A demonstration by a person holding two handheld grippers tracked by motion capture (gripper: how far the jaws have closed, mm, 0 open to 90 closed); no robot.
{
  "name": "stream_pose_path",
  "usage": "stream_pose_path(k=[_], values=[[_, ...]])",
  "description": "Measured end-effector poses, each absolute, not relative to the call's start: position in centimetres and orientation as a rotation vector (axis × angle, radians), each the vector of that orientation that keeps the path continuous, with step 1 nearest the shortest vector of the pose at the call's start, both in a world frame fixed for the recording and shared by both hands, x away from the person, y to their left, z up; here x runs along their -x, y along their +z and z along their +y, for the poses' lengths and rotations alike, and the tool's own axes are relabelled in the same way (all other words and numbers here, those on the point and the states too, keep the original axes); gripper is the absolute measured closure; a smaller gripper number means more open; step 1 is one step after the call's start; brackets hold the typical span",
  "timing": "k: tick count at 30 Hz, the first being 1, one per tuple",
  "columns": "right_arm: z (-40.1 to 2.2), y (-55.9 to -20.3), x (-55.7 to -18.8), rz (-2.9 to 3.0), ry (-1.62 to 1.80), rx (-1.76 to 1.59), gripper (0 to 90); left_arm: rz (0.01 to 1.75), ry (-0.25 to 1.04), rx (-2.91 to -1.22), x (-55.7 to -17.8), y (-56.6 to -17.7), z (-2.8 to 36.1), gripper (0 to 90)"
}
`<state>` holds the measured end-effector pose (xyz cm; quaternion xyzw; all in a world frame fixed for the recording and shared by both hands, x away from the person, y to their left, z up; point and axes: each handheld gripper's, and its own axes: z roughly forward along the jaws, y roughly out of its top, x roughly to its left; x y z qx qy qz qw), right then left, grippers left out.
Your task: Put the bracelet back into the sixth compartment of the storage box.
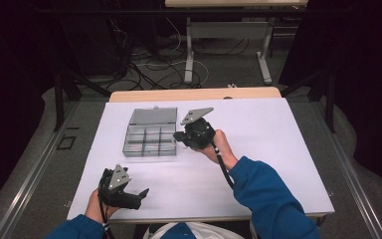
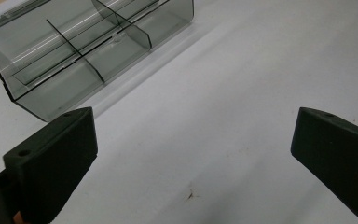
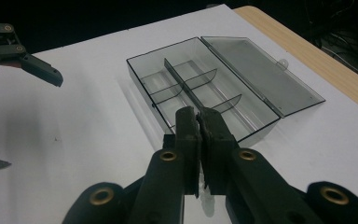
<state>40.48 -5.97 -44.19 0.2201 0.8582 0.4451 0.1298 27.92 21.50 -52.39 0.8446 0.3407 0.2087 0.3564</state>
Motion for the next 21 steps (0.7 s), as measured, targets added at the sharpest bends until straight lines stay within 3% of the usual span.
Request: stream_pose_path(k=[21], values=[[-3.8, -44.6, -41.4, 2.483, 1.292, -0.639, 86.9, 0.876, 0.542, -2.175, -28.0, -52.5, 21.5, 0.3]])
